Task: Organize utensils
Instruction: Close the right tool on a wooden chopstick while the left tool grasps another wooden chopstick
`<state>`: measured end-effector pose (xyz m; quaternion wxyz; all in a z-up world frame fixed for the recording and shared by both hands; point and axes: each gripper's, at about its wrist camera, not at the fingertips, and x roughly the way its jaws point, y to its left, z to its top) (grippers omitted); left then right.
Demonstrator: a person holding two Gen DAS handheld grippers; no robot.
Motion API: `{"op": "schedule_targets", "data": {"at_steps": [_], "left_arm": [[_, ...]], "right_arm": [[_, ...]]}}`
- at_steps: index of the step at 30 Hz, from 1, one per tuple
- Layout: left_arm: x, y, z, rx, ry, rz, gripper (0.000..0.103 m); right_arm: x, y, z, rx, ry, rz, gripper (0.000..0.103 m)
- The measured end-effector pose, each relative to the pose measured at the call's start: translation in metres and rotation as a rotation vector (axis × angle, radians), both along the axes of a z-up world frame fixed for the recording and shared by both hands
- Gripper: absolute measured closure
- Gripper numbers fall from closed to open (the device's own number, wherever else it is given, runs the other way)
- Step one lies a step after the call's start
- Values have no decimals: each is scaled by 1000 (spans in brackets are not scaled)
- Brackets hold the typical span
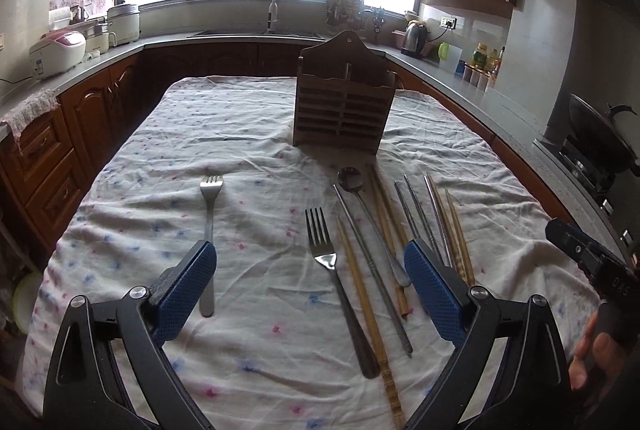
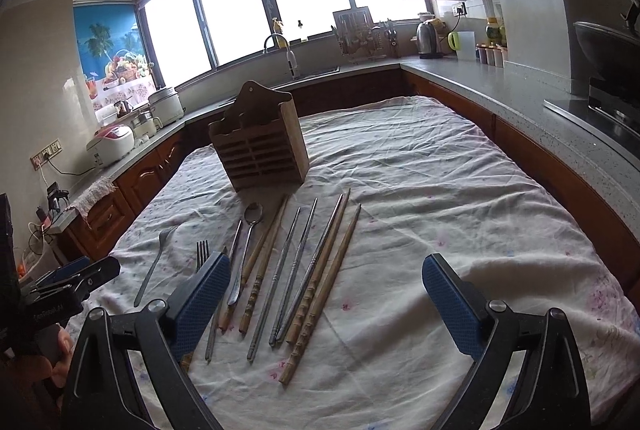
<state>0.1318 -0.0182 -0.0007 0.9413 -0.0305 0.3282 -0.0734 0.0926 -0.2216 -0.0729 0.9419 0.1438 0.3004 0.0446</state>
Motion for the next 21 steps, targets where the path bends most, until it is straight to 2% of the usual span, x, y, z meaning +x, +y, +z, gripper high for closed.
{"op": "schedule_targets", "data": {"at_steps": [3, 8, 11, 16, 21], "left_arm": [[18, -7, 1, -30, 30, -36, 20], [48, -18, -1, -38, 74, -62, 30], [69, -24, -6, -49, 116, -83, 41], [100, -33, -14, -58, 183, -105, 47], [124, -40, -25, -54, 237, -119, 58]], "right_arm": [[17, -2, -4, 10, 37, 6, 19], [48, -8, -14, 35, 114, 12, 40], [65, -11, -20, 56, 153, 8, 46], [92, -15, -26, 83, 192, 9, 53], [121, -16, -34, 108, 234, 19, 72]]}}
